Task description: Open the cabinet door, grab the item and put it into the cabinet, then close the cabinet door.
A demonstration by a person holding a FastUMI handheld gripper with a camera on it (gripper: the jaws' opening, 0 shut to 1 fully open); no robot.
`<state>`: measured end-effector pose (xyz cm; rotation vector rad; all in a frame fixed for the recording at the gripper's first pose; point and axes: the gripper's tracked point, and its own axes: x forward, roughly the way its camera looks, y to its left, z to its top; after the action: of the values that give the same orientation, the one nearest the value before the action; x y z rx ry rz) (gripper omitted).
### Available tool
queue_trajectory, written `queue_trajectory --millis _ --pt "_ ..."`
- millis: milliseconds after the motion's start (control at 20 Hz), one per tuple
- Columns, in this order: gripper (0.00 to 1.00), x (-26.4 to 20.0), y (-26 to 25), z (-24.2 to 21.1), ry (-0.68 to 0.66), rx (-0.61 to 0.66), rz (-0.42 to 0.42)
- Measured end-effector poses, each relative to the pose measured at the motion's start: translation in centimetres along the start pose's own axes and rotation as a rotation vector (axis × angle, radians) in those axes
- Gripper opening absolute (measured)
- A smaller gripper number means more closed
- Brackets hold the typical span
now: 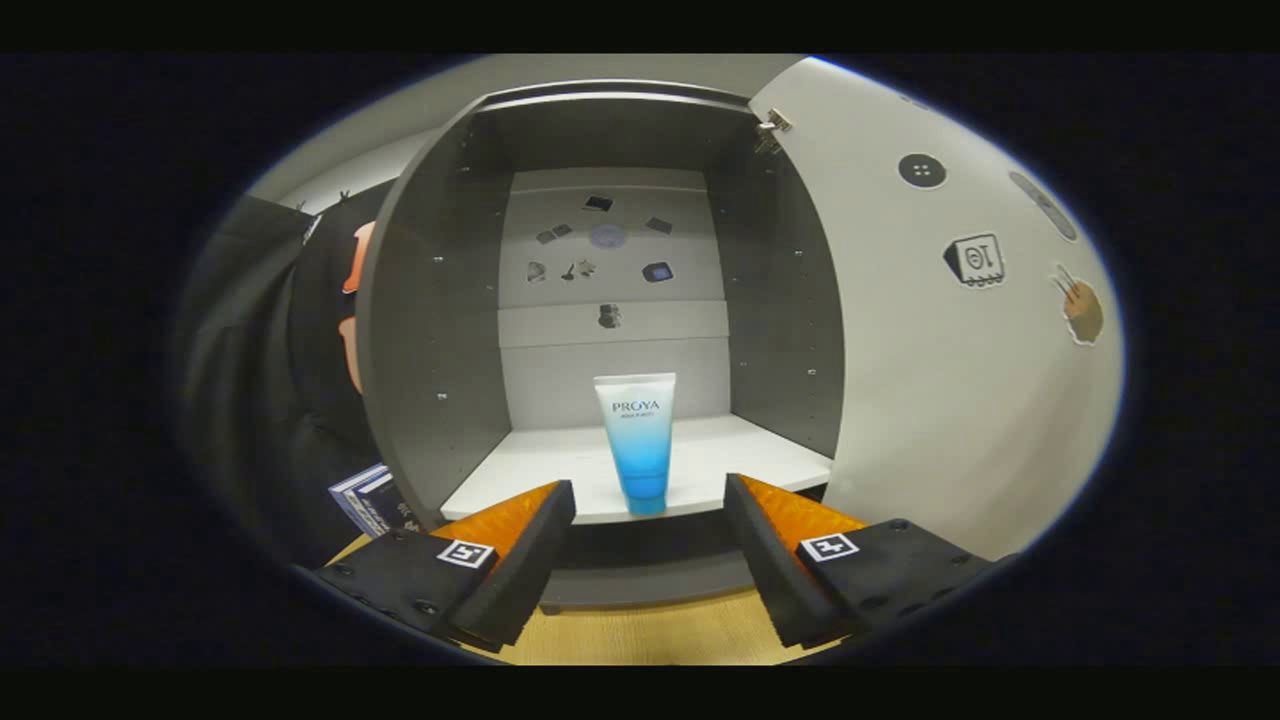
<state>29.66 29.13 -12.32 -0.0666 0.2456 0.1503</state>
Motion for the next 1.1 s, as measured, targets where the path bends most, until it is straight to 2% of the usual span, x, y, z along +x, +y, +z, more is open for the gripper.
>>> queue_trajectory --millis 350,600,1100 --pt "0.96 -12.2 -2.2 -2.3 -0.05 -0.054 -0.012" --pt "0.96 -19.2 -5.3 -3.2 -0.053 -0.064 -0.009" --pt "0.96 -28.8 -17.8 -2.7 -0.1 -0.08 -0.168"
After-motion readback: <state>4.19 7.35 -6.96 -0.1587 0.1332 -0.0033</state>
